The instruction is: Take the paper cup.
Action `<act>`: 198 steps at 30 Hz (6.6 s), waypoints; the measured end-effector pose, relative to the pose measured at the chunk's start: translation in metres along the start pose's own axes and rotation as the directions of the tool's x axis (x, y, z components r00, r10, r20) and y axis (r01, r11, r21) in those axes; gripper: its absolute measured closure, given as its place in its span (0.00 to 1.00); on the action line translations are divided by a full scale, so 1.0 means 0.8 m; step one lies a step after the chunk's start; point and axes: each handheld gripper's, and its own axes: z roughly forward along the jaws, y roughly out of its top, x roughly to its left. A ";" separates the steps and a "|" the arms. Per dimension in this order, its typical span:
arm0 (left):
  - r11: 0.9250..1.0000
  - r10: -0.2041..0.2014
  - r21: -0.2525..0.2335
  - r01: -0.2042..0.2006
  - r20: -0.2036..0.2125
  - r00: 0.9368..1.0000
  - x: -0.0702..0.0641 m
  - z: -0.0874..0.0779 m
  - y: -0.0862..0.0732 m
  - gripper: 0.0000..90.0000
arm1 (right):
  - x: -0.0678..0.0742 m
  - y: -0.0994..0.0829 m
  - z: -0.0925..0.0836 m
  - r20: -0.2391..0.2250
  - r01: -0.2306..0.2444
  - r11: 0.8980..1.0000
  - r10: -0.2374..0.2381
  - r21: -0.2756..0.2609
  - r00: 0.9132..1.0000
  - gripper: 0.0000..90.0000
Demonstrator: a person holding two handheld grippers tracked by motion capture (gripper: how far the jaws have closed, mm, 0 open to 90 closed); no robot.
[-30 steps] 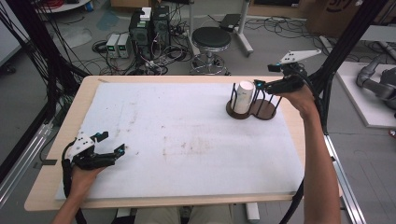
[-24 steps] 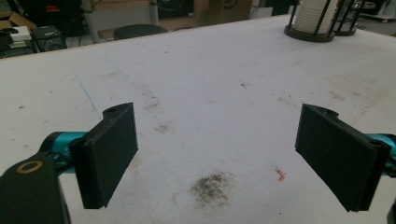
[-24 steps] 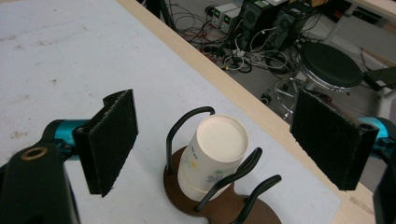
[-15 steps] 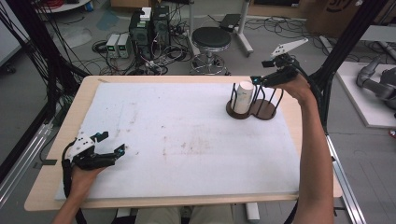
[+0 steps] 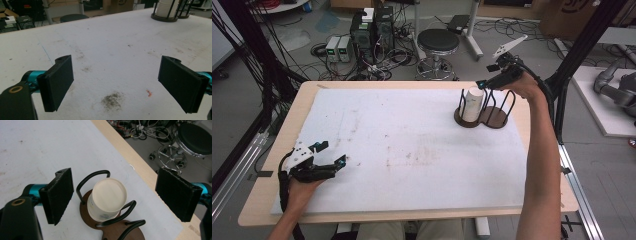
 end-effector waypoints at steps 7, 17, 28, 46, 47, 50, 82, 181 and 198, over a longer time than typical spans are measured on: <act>1.000 0.002 -0.003 -0.002 0.003 1.000 0.000 0.000 0.000 0.14 | -0.007 0.002 0.009 -0.013 0.019 0.999 -0.018 0.045 1.000 0.17; 1.000 0.004 0.002 -0.004 0.000 1.000 0.000 0.000 0.000 0.14 | -0.009 0.002 0.026 -0.043 0.044 0.993 -0.040 0.106 0.998 0.18; 1.000 0.012 0.001 -0.012 -0.003 1.000 -0.001 0.000 0.000 0.14 | -0.009 0.001 0.049 -0.075 0.061 0.987 -0.050 0.148 0.996 0.18; 1.000 0.021 0.003 -0.021 -0.007 1.000 -0.003 0.000 0.000 0.14 | -0.008 -0.004 0.072 -0.108 0.101 0.971 -0.079 0.218 0.991 0.18; 1.000 0.022 0.004 -0.022 -0.008 1.000 -0.003 0.000 0.000 0.14 | -0.008 -0.005 0.073 -0.111 0.104 0.971 -0.081 0.218 0.991 0.18; 1.000 0.026 0.002 -0.026 -0.008 1.000 -0.003 0.000 0.000 0.14 | -0.008 -0.007 0.075 -0.115 0.104 0.970 -0.079 0.222 0.990 0.18; 1.000 0.027 0.003 -0.027 -0.007 1.000 -0.003 0.000 0.000 0.14 | -0.005 -0.009 0.084 -0.099 0.097 0.960 -0.073 0.261 0.992 0.39; 1.000 0.014 0.001 -0.014 -0.001 1.000 -0.001 0.000 0.000 0.14 | 0.137 0.030 -0.082 -0.065 0.069 0.986 -0.079 -0.154 0.995 0.42; 1.000 0.013 -0.002 -0.013 0.002 1.000 -0.001 -0.001 0.000 0.14 | 0.187 -0.002 -0.049 -0.156 0.029 0.958 -0.076 -0.284 0.985 0.42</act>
